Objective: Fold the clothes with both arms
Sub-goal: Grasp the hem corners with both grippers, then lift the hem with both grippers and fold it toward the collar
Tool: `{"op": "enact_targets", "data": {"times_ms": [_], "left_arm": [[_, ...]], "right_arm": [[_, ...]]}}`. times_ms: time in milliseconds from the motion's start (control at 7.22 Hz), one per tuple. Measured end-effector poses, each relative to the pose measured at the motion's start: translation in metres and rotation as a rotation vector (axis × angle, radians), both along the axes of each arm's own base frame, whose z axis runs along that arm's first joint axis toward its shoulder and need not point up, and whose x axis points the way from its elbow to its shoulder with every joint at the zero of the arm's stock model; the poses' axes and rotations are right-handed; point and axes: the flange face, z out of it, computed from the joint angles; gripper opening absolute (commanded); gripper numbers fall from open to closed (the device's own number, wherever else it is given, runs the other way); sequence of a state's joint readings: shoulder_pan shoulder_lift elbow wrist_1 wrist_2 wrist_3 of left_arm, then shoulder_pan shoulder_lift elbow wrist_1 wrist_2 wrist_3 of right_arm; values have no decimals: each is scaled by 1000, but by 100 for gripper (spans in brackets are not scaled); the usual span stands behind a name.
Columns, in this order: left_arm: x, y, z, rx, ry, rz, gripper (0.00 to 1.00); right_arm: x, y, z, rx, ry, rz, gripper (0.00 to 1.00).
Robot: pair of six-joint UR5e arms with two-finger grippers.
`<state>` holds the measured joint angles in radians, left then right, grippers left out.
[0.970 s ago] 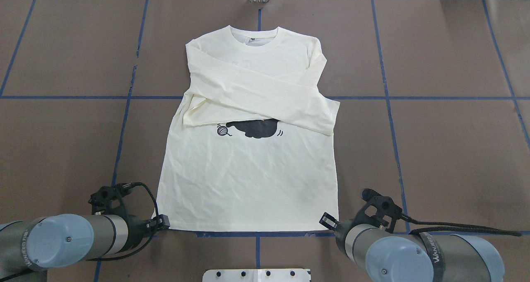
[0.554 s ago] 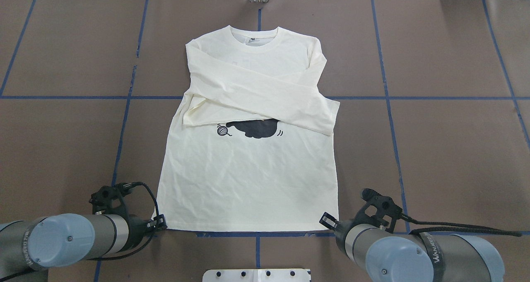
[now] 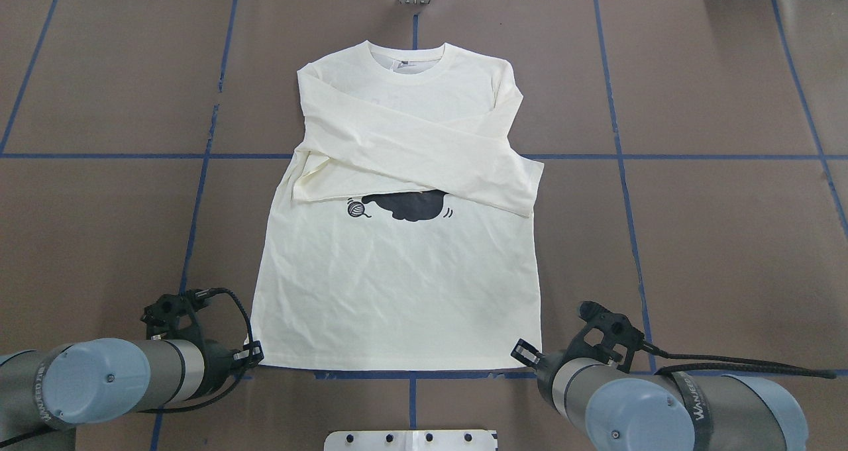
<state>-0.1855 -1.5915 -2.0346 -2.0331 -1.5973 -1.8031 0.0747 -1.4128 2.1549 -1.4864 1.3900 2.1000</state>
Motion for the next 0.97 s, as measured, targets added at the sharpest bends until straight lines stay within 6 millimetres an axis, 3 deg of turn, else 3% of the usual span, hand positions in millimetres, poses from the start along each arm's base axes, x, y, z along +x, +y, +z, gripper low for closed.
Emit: {"op": "enact_targets", "data": {"times_ms": [277,554,970], "left_arm": [[-7,1,-18,1,15,-3,0],[-22,6,-45,2,64,-4,0],[-52,43,-104,-65,126,23,0]], "right_arm": [[9,0,-3,0,-11,0,0],[43,11,-8,-2,-28,-18,0],[89,41,-17,-9,-50,-78,0]]}}
